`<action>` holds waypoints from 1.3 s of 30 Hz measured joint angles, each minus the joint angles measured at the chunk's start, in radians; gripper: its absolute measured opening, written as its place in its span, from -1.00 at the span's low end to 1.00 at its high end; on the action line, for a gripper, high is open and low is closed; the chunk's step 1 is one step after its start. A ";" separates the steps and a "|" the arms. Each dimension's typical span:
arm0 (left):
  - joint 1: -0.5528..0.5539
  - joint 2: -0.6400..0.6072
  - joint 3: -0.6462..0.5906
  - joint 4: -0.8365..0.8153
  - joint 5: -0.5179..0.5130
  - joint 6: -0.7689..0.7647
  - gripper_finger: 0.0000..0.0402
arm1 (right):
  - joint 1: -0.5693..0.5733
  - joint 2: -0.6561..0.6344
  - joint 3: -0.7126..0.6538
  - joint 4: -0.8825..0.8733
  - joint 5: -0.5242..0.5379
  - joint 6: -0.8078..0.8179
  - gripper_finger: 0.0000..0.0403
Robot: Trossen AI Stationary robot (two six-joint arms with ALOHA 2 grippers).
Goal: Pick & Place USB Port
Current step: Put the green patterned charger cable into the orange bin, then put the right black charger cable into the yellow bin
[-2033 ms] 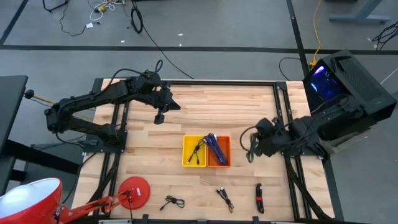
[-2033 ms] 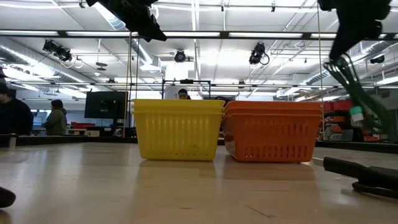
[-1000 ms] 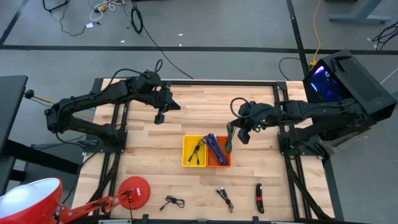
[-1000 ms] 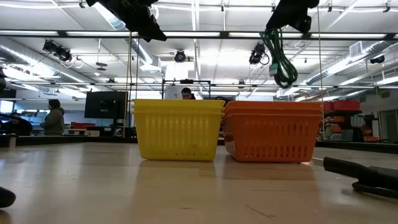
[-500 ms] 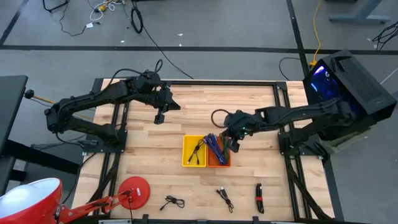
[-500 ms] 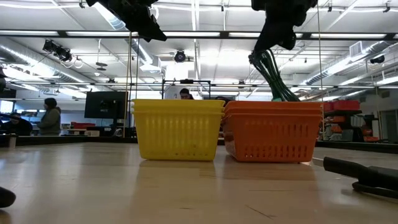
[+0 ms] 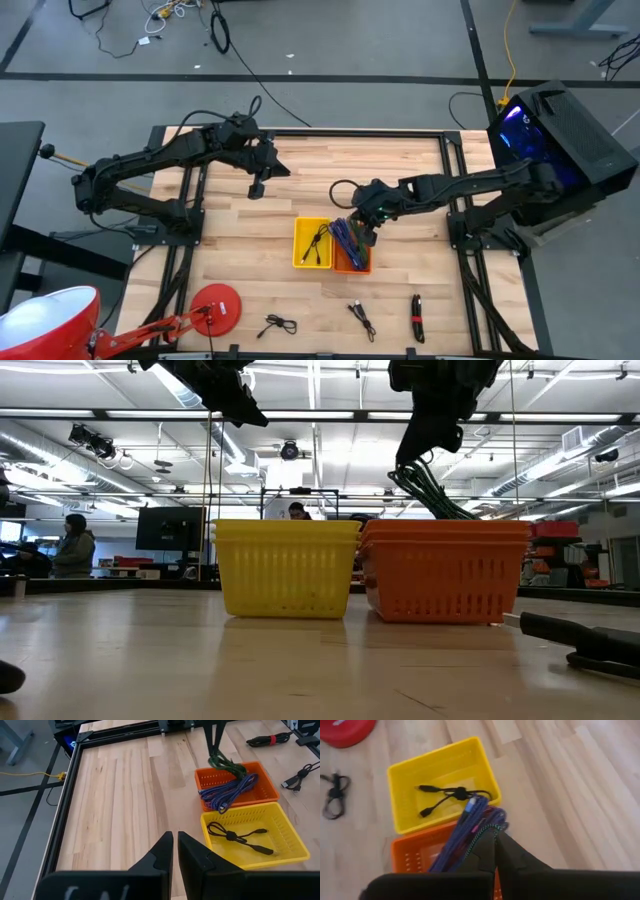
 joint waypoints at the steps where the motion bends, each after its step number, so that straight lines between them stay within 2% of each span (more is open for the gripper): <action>1: 0.000 0.000 0.000 0.000 -0.001 0.000 -0.84 | -0.002 0.001 0.000 -0.001 0.015 -0.001 -0.98; 6: 0.000 0.000 0.000 0.000 -0.001 0.000 -0.84 | -0.025 0.002 0.000 0.002 0.048 -0.009 -0.81; 13: 0.000 0.000 0.000 -0.001 -0.001 0.000 -0.84 | -0.042 0.002 0.000 0.006 0.015 -0.034 -0.59; 19: 0.000 0.000 0.000 -0.001 -0.001 -0.005 -0.84 | -0.060 0.000 0.000 0.006 0.137 -0.105 -0.50; 22: 0.000 0.000 0.000 -0.001 -0.001 -0.014 -0.84 | -0.090 0.000 0.000 0.004 0.165 -0.140 -0.48; 27: -0.002 0.015 0.000 -0.012 -0.001 -0.043 -0.84 | -0.115 0.000 0.000 0.043 0.090 -0.121 -0.48; 31: 0.001 0.033 0.001 -0.021 -0.017 -0.038 -0.84 | -0.023 0.002 0.000 0.060 -0.044 -0.099 -0.48; 35: 0.005 0.052 0.002 -0.013 -0.025 -0.032 -0.84 | 0.109 0.004 0.000 0.006 -0.023 0.042 -0.49; 39: 0.002 0.060 0.000 -0.010 -0.021 -0.034 -0.84 | 0.239 0.004 -0.001 -0.090 0.030 0.283 -0.53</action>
